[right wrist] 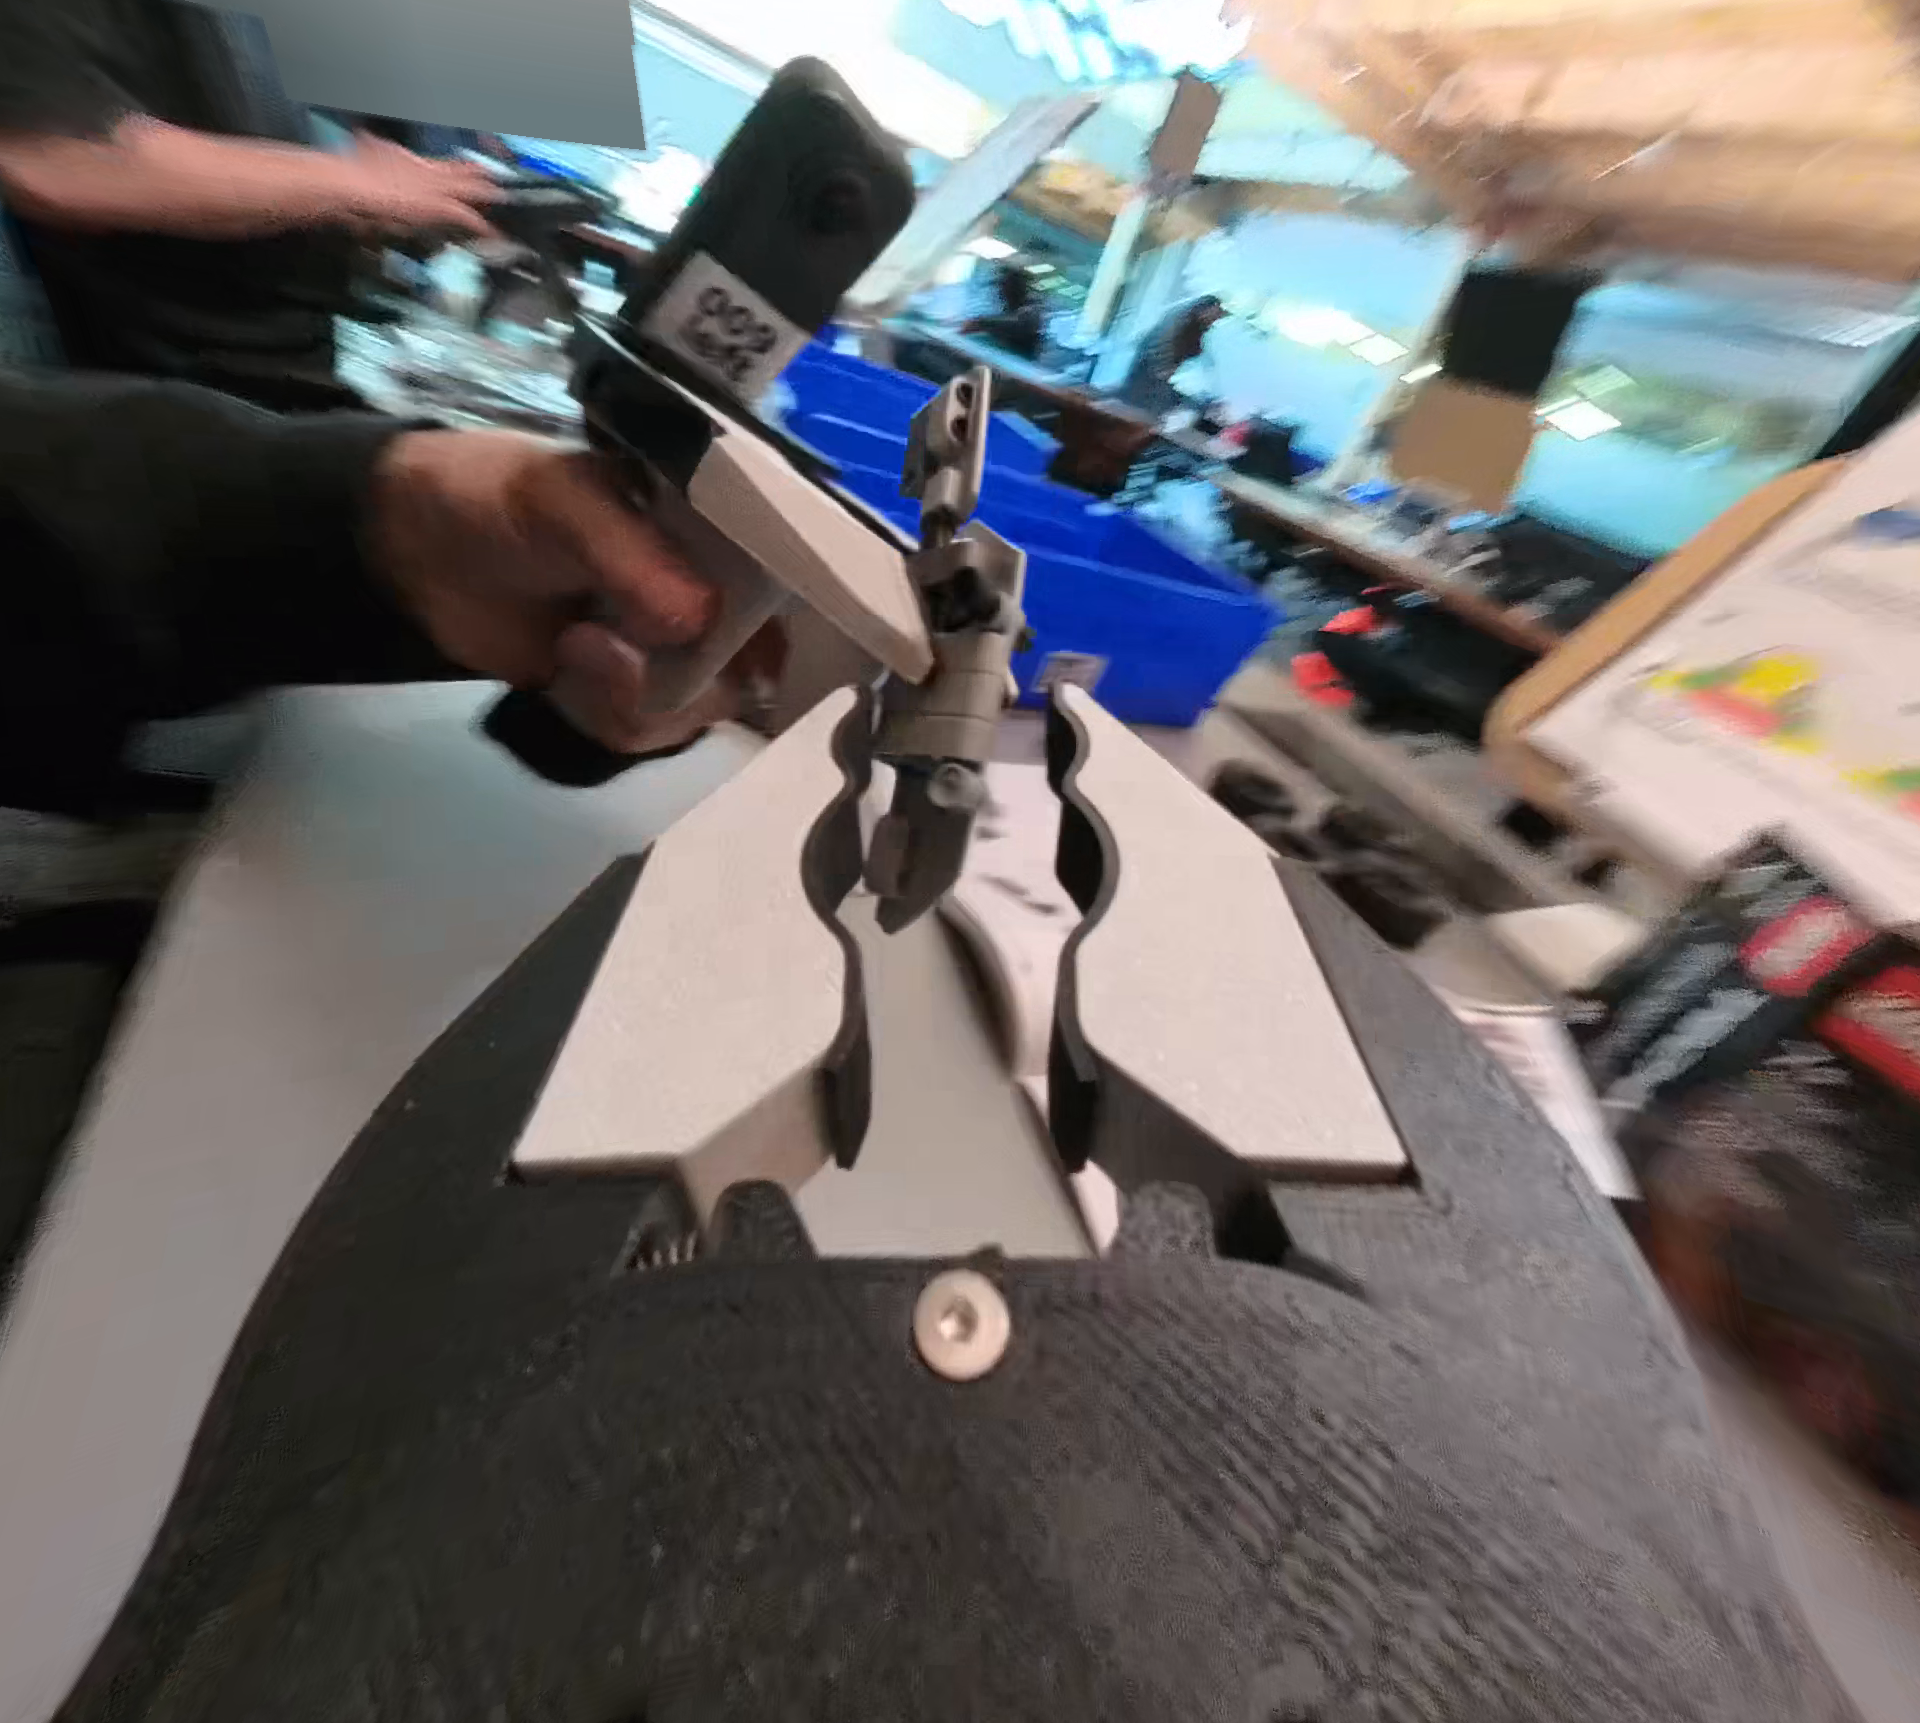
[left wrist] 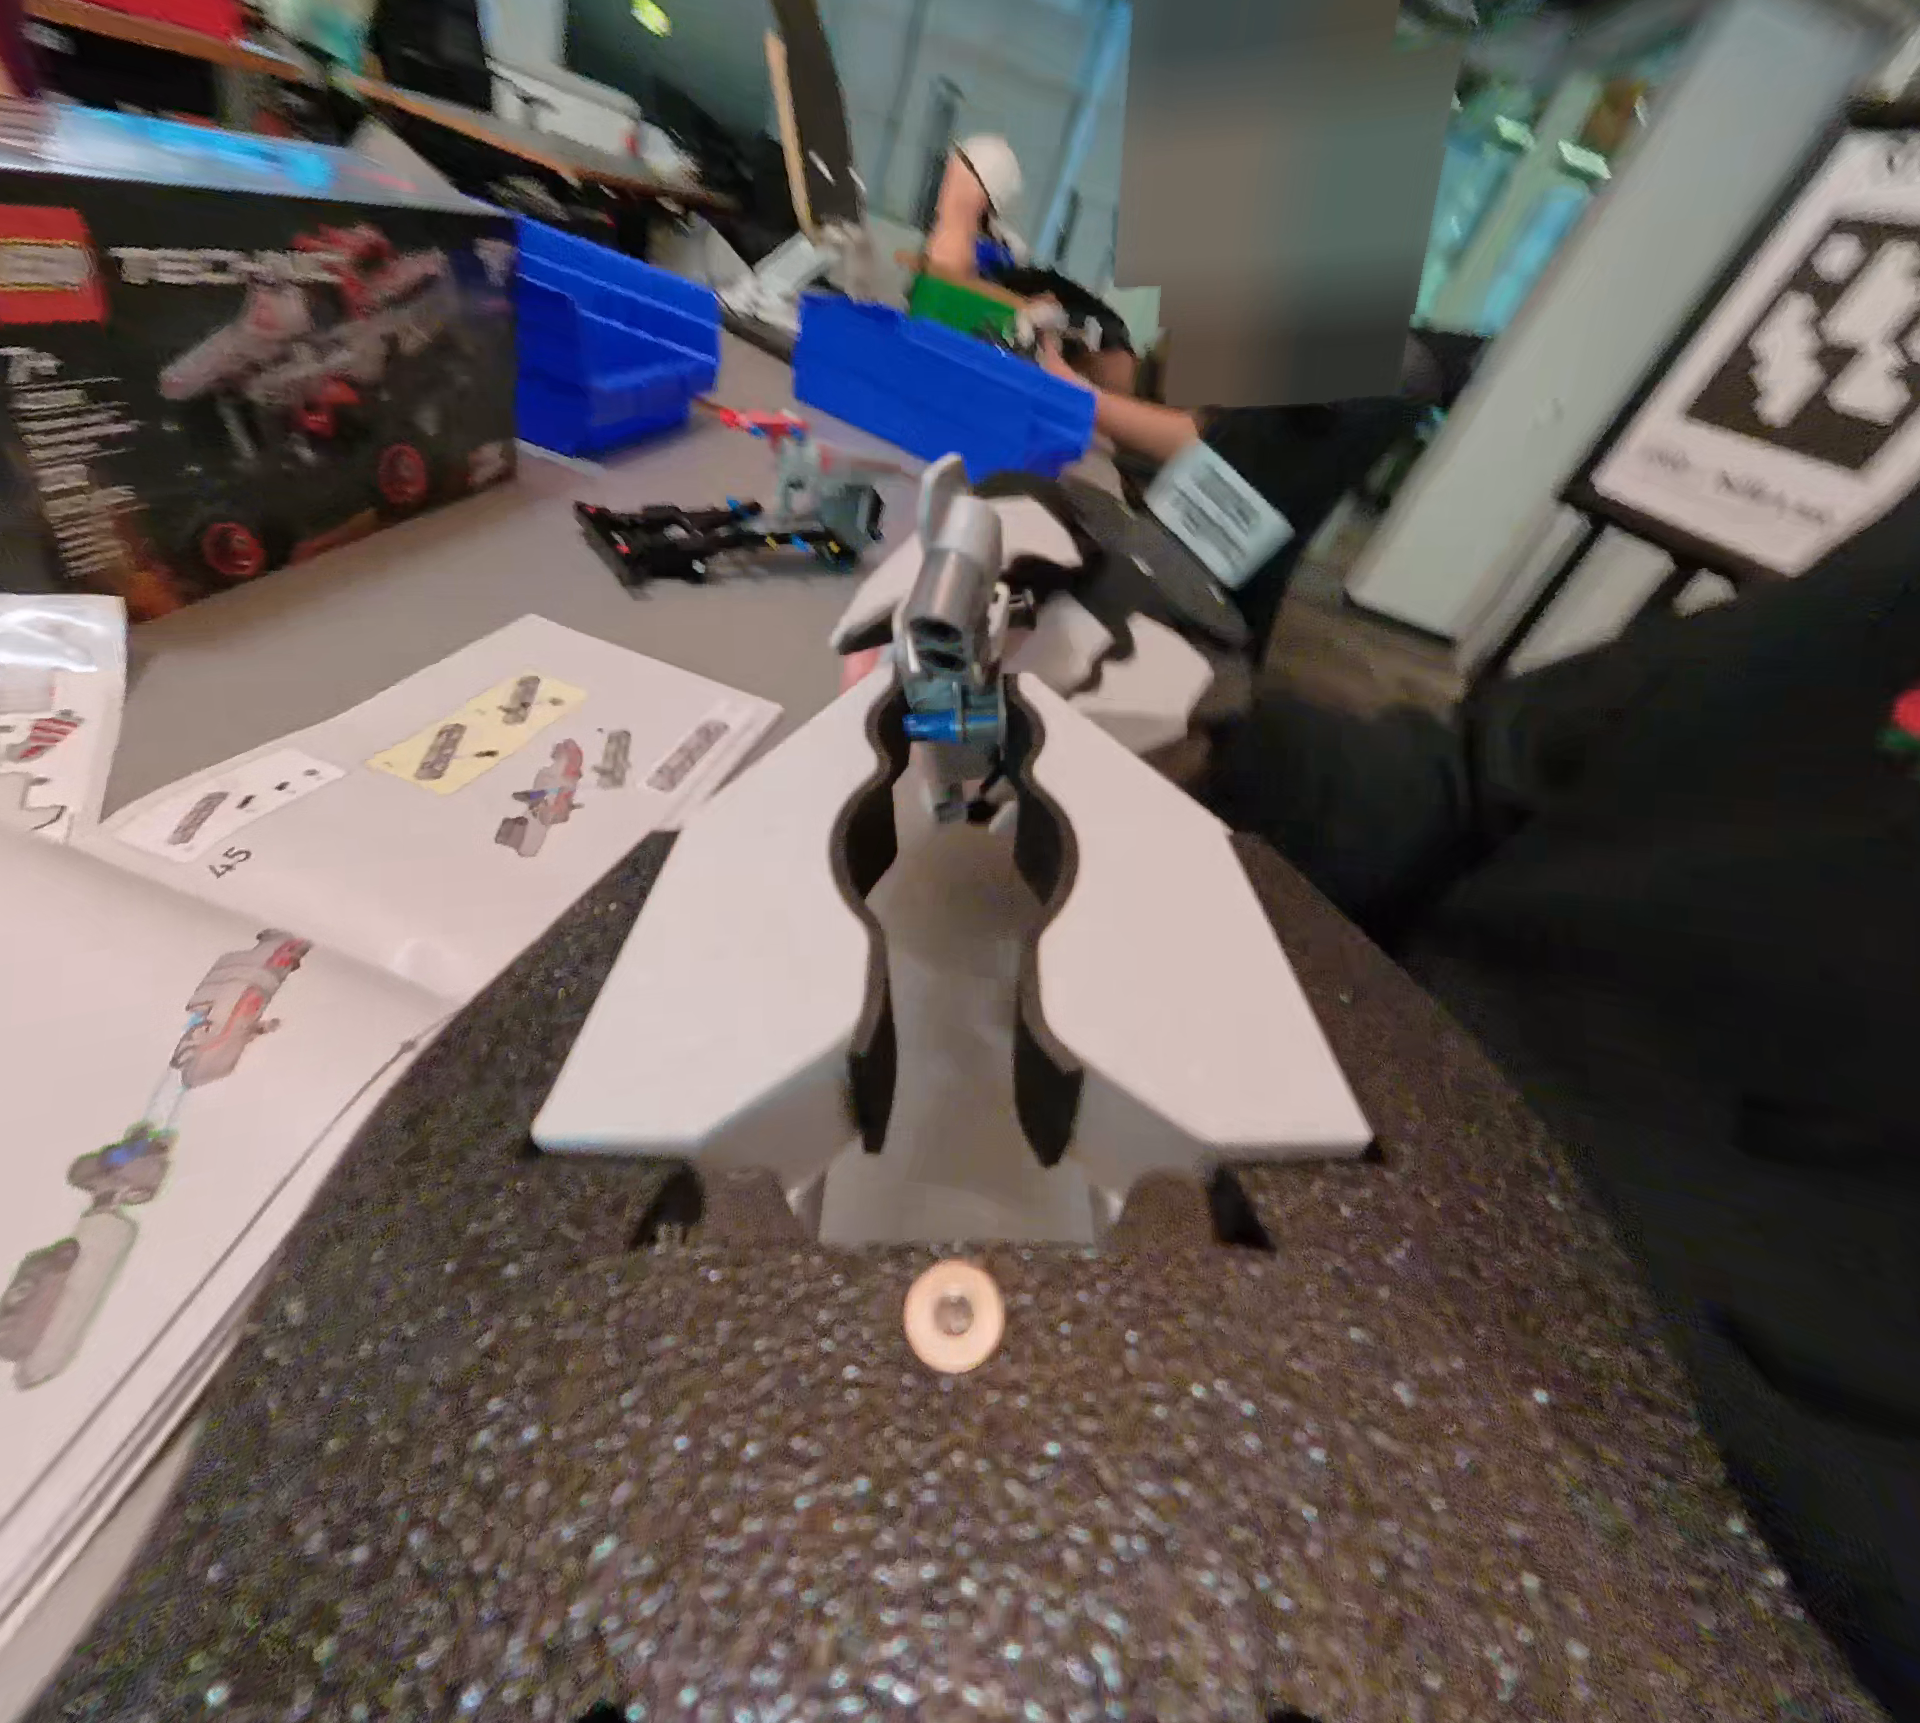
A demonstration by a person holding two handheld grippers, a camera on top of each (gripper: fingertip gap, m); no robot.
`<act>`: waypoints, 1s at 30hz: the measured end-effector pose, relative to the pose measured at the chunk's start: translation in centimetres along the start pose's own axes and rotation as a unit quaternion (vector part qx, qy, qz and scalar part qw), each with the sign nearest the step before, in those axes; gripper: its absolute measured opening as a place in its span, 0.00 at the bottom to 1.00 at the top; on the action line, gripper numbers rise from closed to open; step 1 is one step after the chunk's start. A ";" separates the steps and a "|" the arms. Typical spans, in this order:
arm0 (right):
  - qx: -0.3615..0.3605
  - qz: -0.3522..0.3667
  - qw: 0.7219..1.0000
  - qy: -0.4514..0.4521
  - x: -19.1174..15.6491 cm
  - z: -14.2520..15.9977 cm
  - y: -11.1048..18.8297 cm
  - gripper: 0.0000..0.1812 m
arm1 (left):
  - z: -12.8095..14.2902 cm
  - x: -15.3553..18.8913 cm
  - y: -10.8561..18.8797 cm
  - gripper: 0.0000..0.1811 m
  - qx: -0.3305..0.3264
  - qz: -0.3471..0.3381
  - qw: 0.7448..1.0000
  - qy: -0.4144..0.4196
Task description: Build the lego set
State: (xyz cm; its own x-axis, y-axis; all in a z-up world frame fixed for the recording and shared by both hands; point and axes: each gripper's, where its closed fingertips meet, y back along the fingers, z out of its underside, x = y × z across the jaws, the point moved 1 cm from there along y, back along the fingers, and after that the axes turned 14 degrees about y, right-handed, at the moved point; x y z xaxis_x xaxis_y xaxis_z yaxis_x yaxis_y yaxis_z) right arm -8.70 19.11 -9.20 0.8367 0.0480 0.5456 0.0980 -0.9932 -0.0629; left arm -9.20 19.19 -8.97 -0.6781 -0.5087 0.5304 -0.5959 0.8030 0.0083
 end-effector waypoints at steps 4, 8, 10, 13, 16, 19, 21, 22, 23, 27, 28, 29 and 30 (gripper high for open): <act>0.018 -0.156 0.974 -0.165 -1.5 0.1 0.5 0.16 | 1.2 -0.2 1.0 0.08 -0.075 0.005 0.997 -0.028; 0.017 -0.230 0.956 -0.184 -3.0 0.7 0.6 0.07 | 2.4 -0.1 1.2 0.08 -0.123 0.014 0.992 -0.025; 0.016 -0.234 0.954 -0.185 -3.3 1.0 0.2 0.08 | 2.4 -0.4 1.3 0.08 -0.124 0.003 0.992 -0.027; 0.010 -0.240 0.952 -0.191 -3.6 1.6 -0.7 0.08 | 2.5 -1.1 1.5 0.08 -0.142 -0.021 0.989 -0.023; 0.014 -0.244 0.949 -0.197 -3.6 2.2 -1.4 0.07 | 2.3 -1.7 1.8 0.08 -0.153 -0.043 0.987 -0.037; 0.045 -0.232 0.944 -0.231 -2.7 2.0 -2.0 0.07 | 1.4 -1.9 1.8 0.09 -0.137 -0.056 0.988 -0.053; 0.058 -0.228 0.941 -0.244 -2.3 1.8 -2.1 0.07 | 1.1 -1.8 1.8 0.13 -0.132 -0.057 0.988 -0.056; 0.063 -0.227 0.940 -0.248 -2.3 1.7 -2.1 0.07 | 1.0 -1.9 1.9 0.14 -0.130 -0.061 0.988 -0.057; 0.063 -0.225 0.939 -0.251 -2.3 1.7 -2.1 0.07 | 0.8 -2.0 1.9 0.10 -0.126 -0.066 0.988 -0.061; 0.056 -0.221 0.938 -0.260 -2.3 2.0 -2.1 0.07 | 1.0 -2.2 1.4 0.08 -0.132 -0.074 0.987 -0.057; 0.053 -0.218 0.938 -0.265 -2.2 2.1 -2.1 0.07 | 1.0 -2.4 1.4 0.08 -0.130 -0.078 0.987 -0.049; 0.046 -0.216 0.938 -0.267 -2.1 2.4 -2.1 0.07 | 1.1 -2.6 1.3 0.08 -0.129 -0.081 0.987 -0.041; 0.036 -0.216 0.938 -0.267 -2.1 2.6 -2.1 0.07 | 1.2 -2.8 1.3 0.08 -0.131 -0.081 0.988 -0.033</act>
State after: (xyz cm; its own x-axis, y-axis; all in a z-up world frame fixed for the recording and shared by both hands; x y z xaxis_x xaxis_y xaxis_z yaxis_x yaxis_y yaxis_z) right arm -9.25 21.35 -12.41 0.8588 0.5109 0.0383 0.5113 -0.8594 0.0005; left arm -8.63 21.27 -11.46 -0.6152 -0.6492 0.4473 -0.5734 0.7579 0.3112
